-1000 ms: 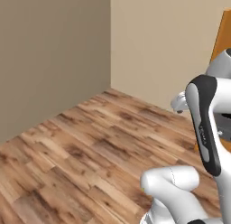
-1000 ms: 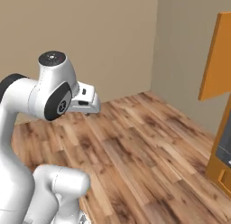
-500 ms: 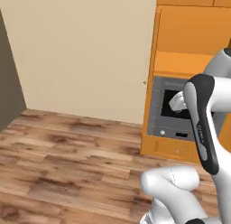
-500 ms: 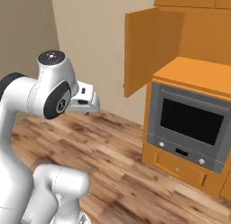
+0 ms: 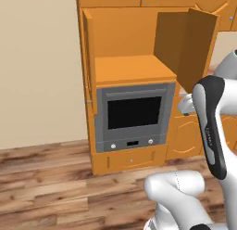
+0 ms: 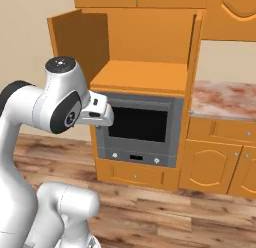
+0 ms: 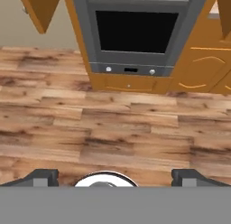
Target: Open the cabinet. Pick the sponge and place it next to the sink. Then close the cabinet.
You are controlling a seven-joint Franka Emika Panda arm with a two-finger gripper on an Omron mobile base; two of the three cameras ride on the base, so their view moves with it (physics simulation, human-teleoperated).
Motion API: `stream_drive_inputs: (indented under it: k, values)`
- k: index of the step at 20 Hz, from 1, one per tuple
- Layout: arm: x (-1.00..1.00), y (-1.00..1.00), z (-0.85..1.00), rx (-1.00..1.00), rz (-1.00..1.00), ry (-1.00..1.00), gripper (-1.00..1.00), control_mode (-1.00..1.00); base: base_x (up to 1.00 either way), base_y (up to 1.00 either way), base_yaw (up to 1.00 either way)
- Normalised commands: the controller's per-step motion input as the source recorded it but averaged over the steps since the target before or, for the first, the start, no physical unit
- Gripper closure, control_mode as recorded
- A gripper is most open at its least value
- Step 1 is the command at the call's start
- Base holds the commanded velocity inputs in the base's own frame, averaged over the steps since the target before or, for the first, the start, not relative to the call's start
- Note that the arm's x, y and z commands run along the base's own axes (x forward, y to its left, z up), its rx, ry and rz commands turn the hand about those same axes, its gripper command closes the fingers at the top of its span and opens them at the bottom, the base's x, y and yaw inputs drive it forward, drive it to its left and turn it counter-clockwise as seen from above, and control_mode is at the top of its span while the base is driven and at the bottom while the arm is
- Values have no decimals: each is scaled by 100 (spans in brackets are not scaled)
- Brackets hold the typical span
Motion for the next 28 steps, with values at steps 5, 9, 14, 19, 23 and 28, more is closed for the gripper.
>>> stream_drive_inputs:
  k: [5,9,14,19,23,28]
  values:
    - [0,0,0,0,0,0,-100,100,49,0,-3]
    - [0,0,0,0,0,0,-100,100,78,-9,-12]
    - [0,0,0,0,0,0,-100,100,100,-32,-24]
    - [0,0,0,0,0,0,-100,100,90,-4,-31]
    - [0,0,0,0,0,0,-100,100,51,5,-23]
    - [0,0,0,0,0,0,-100,100,10,21,-5]
